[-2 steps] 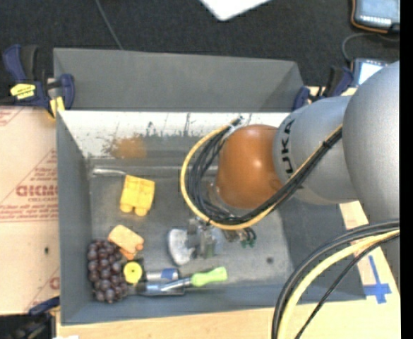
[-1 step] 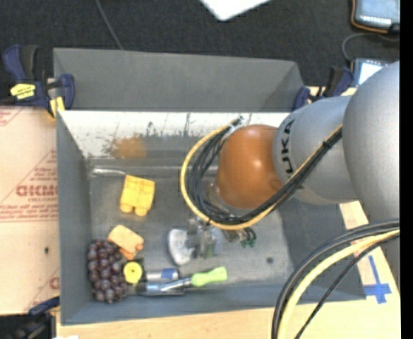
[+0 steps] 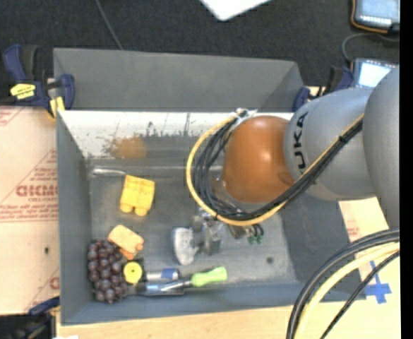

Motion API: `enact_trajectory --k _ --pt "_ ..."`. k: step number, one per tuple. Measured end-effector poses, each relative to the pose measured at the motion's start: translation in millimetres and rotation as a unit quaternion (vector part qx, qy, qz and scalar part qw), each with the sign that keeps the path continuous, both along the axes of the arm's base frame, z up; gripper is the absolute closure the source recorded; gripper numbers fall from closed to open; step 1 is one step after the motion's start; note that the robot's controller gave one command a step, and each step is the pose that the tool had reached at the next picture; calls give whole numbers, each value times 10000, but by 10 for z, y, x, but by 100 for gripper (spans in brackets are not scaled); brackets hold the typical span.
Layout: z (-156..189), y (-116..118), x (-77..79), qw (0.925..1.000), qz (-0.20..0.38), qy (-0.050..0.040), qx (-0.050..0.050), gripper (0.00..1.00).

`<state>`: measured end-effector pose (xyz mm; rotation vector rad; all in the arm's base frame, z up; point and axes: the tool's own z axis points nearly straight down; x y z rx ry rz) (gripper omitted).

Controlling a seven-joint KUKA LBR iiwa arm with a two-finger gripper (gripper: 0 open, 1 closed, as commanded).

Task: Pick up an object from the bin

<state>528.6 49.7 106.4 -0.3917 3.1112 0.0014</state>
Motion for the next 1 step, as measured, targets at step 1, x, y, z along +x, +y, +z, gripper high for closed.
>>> enact_trajectory --k 1 --pt "551 -37 43 9998 204 -28 3 100"
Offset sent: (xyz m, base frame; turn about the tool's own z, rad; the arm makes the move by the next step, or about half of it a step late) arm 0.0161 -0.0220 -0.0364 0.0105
